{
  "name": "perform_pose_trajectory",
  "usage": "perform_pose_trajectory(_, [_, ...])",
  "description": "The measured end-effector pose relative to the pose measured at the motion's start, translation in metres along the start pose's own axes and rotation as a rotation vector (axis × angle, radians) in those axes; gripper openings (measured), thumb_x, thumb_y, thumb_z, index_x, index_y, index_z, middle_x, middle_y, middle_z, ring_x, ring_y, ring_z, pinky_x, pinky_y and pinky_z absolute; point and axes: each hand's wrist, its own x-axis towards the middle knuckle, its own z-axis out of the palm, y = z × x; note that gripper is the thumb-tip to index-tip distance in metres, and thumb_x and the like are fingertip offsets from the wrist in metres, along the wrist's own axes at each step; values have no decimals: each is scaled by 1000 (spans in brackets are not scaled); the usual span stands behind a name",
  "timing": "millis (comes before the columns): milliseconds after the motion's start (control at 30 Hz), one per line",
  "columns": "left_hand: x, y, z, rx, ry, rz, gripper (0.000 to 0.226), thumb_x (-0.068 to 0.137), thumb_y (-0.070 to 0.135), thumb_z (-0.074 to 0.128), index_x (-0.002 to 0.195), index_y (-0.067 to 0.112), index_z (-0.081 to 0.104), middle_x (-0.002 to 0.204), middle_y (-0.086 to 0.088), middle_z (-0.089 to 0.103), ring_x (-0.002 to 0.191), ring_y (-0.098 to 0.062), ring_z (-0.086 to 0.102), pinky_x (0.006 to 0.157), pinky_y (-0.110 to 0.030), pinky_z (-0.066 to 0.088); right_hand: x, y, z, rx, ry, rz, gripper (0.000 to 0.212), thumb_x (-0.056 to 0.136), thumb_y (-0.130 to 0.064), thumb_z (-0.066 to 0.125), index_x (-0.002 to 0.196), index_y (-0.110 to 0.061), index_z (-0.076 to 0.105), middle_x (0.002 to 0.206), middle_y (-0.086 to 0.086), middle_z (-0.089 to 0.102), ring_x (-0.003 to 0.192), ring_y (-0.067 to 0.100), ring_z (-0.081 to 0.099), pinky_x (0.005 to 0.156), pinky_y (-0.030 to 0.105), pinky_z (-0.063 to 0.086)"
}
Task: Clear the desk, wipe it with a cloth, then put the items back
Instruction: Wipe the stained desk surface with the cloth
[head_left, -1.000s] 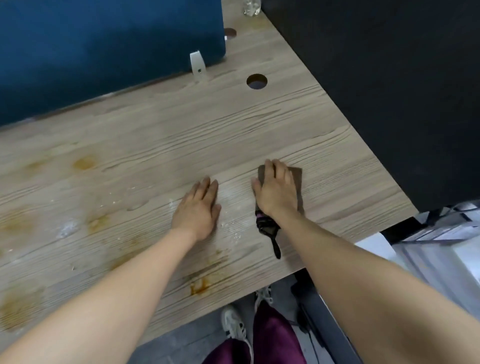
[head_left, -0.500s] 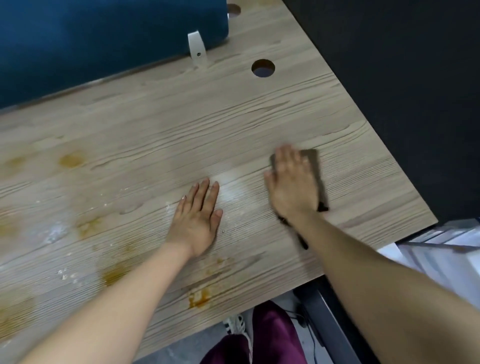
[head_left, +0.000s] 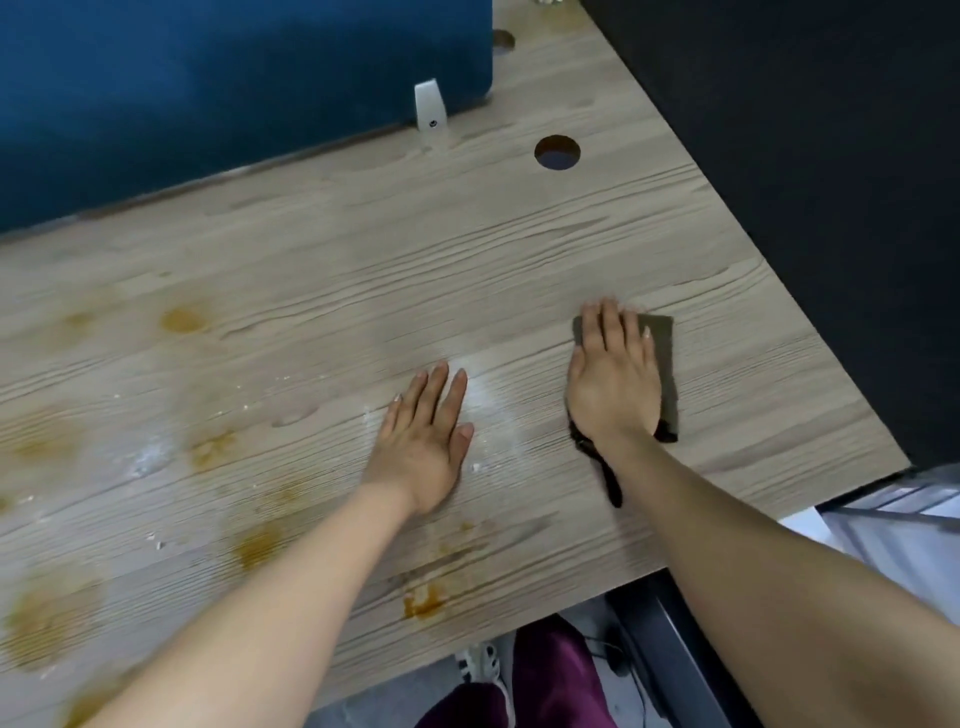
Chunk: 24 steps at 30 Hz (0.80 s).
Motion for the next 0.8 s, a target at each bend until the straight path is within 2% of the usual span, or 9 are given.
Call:
perform_pose_trajectory(100, [-1,1,-2,-8,-13,-1,57,100,44,14,147,30,-14,155,9,-22,142,-10,-21,114,-32,-12,-24,-54,12,23,-63,-256,55,101,-26,25,151,-20,3,159,1,-2,146,17,-6,117,33,-6])
perform_pose_trajectory(167, [-1,2,-3,-13,-27,-3,57,100,45,14,147,29,-15,155,8,-22,142,-10,-21,113,-30,-13,-29,-67,12,22,-112,-411,55,101,-30,23,151,-21,3,159,0,-4,146,16,-6,115,31,-8])
perform_pose_trajectory(267, [-1,2,-3,-5,-12,3,58,100,44,14,147,29,-15,155,7,-22,142,-11,-20,113,-32,-13,-20,-36,6,-15,-115,-556,55,97,-33,19,148,-13,25,156,7,21,144,23,17,117,32,4])
perform_pose_trajectory(333, [-1,1,-3,-3,-7,7,58,100,44,15,148,29,-14,156,7,-21,143,-12,-19,114,-32,-11,-2,2,4,-39,-29,-377,55,98,-31,21,147,-9,27,154,12,24,143,26,20,117,35,8])
perform_pose_trajectory(433, [-1,-2,-2,-19,12,24,58,101,43,16,148,28,-13,156,7,-20,143,-12,-19,113,-31,-12,18,32,-2,-44,-24,-17,56,100,-31,19,151,-8,10,158,12,8,146,25,5,119,37,2])
perform_pose_trajectory(533, [-6,-5,-3,-69,73,58,57,101,41,20,150,26,-7,157,5,-16,144,-12,-15,112,-26,-12,18,10,0,-54,0,83,57,101,-32,19,151,-8,3,159,10,2,146,21,-2,119,35,-1])
perform_pose_trajectory(600, [-15,-12,-4,-91,135,30,56,102,38,23,151,24,-1,158,4,-11,144,-12,-12,113,-26,-10,8,-24,4,-22,-11,5,57,101,-31,17,150,-7,1,159,10,0,146,20,-3,119,34,-3])
perform_pose_trajectory(800, [-59,-56,-5,4,275,-178,55,102,33,23,151,18,4,159,2,-6,145,-11,-10,112,-24,-12,-52,-145,28,42,-142,-530,56,102,-33,21,151,-12,5,159,3,2,146,14,-3,114,28,-9])
